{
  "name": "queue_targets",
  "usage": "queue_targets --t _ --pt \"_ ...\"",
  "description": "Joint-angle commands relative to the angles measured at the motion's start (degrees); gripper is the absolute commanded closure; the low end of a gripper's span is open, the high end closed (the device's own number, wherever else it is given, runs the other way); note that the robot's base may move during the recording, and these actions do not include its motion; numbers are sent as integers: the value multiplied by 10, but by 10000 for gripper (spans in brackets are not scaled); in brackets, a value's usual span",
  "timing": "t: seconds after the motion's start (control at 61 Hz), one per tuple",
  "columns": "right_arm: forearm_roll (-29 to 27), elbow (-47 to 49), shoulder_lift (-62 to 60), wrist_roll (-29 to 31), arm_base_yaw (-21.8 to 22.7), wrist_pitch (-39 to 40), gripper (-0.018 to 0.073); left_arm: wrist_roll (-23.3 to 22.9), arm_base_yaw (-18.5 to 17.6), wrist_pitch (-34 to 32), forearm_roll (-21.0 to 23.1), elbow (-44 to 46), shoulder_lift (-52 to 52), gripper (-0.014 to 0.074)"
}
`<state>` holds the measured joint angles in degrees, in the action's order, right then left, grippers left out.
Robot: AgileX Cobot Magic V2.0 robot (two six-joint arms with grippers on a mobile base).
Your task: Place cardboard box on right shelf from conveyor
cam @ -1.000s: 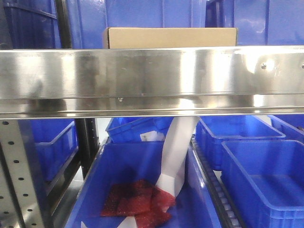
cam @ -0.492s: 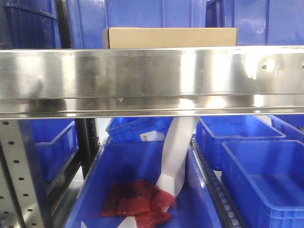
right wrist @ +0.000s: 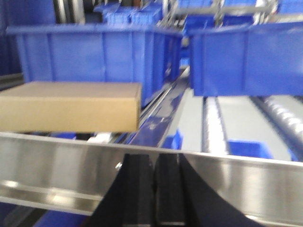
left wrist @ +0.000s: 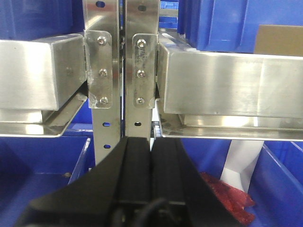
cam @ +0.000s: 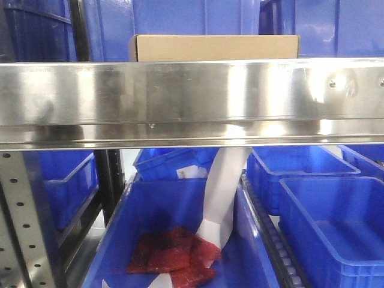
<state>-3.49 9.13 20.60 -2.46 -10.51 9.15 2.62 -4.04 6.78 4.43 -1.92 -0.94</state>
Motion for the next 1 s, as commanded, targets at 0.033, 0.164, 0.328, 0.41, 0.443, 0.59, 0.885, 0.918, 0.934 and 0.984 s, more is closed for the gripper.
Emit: queue_targets --t 0.033,0.164,0.328,0.41,0.443,0.59,0.885,0.918,0.934,0.984 --pt "-20 -14 -39 18 37 69 508 0 0 -49 3 -3 -3 712" --pt "-20 -52 -90 16 80 69 508 0 0 -49 3 -3 -3 713" --pt "-20 -106 -154 15 100 68 508 0 0 -49 3 -3 -3 712" --pt "-20 -105 -189 15 100 8 508 0 0 -49 3 -3 -3 712" --pt "-19 -105 -201 15 100 -7 508 0 0 -49 3 -3 -3 713" --pt "-18 -106 -223 15 103 -29 508 0 0 -49 3 -3 -3 713" --pt "-18 -106 -223 15 103 -29 508 0 0 -49 3 -3 -3 713" --pt "-18 -106 -223 15 103 -29 508 0 0 -49 3 -3 -3 713" --pt "-18 -106 -223 15 103 -29 508 0 0 -49 3 -3 -3 712" --pt "-18 -106 -223 15 103 -29 508 0 0 -49 3 -3 -3 713"
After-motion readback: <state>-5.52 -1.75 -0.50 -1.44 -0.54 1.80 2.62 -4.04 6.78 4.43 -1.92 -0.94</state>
